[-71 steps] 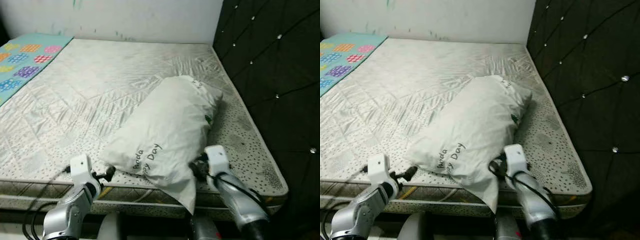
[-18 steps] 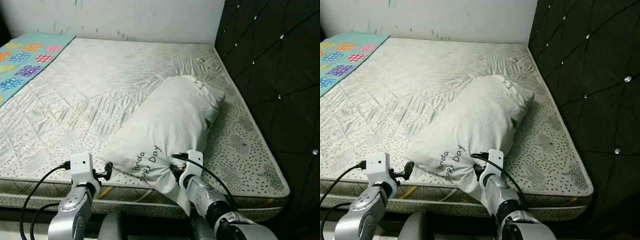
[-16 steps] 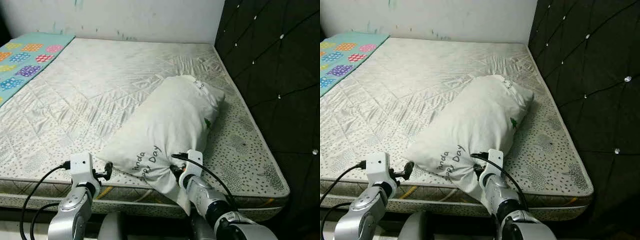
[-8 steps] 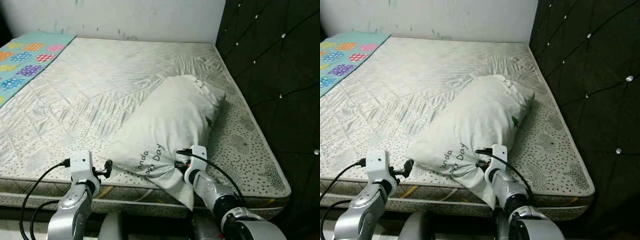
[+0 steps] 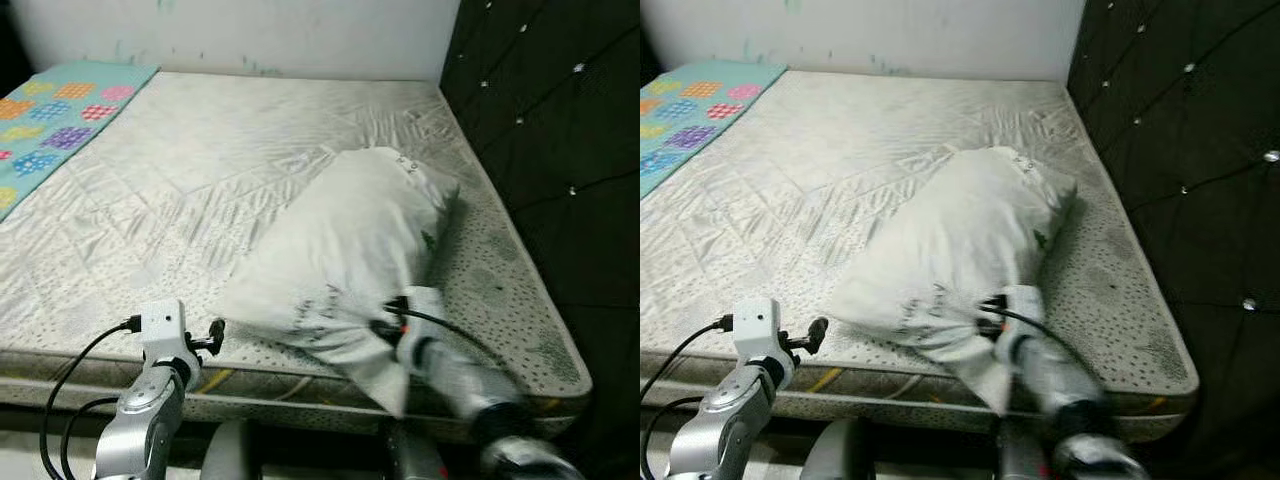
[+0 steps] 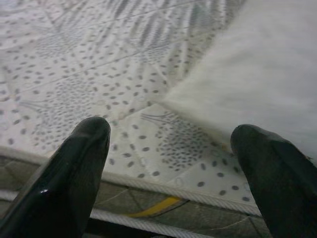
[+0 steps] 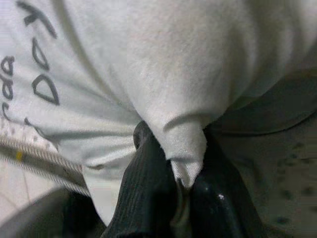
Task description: Clean up the room
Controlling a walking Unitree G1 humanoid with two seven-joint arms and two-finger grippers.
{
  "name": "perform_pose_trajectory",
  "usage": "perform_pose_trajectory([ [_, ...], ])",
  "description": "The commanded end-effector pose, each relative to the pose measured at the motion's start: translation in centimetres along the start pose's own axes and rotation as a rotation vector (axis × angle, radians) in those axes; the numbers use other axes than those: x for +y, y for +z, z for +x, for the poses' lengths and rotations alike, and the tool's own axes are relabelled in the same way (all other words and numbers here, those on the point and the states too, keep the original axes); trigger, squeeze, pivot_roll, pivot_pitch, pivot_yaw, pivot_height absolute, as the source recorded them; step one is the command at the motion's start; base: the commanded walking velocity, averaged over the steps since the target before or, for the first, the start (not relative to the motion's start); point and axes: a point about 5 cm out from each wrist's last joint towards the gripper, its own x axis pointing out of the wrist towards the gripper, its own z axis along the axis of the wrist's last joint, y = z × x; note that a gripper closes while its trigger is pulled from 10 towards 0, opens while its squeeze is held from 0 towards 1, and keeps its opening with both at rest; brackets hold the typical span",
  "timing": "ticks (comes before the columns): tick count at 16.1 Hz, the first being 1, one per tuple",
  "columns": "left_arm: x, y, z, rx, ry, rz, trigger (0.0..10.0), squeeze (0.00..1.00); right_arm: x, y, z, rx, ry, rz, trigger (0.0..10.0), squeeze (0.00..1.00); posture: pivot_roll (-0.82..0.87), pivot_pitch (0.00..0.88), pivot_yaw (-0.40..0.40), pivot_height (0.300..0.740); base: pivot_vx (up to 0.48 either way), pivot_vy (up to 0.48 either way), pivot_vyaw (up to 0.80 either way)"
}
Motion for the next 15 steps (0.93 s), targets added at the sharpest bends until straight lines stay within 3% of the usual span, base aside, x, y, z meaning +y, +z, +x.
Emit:
perform_pose_trajectory([
  [1, 0.2, 0.1, 0.2, 0.009, 0.013, -0.008, 10.0, 0.0, -0.8, 1.6, -0.9, -0.035, 0.003, -0.041, 0.0, 0.0, -0.08, 0.0, -0.001, 0.617, 0.0, 0.0, 0.0],
  [4, 0.1, 0.0, 0.8, 0.033, -0.001, -0.047, 10.0, 0.0, -2.6, 1.4, -4.3, 0.022, 0.095, -0.074, 0.0, 0.0, -0.09, 0.0, 0.004, 0.617, 0.0, 0.0, 0.0],
  [9, 0.8, 1.1, 1.8, 0.019, -0.006, -0.095, 10.0, 0.0, -3.8, -2.0, -8.1, 0.2, 0.231, -0.202, 0.0, 0.0, -0.12, 0.0, 0.012, 0.617, 0.0, 0.0, 0.0],
  [15, 1.5, 1.1, 2.4, 0.032, 0.006, -0.126, 10.0, 0.0, -3.3, -2.8, -11.3, 0.281, 0.379, -0.284, 0.0, 0.0, -0.14, 0.0, 0.015, 0.617, 0.0, 0.0, 0.0],
])
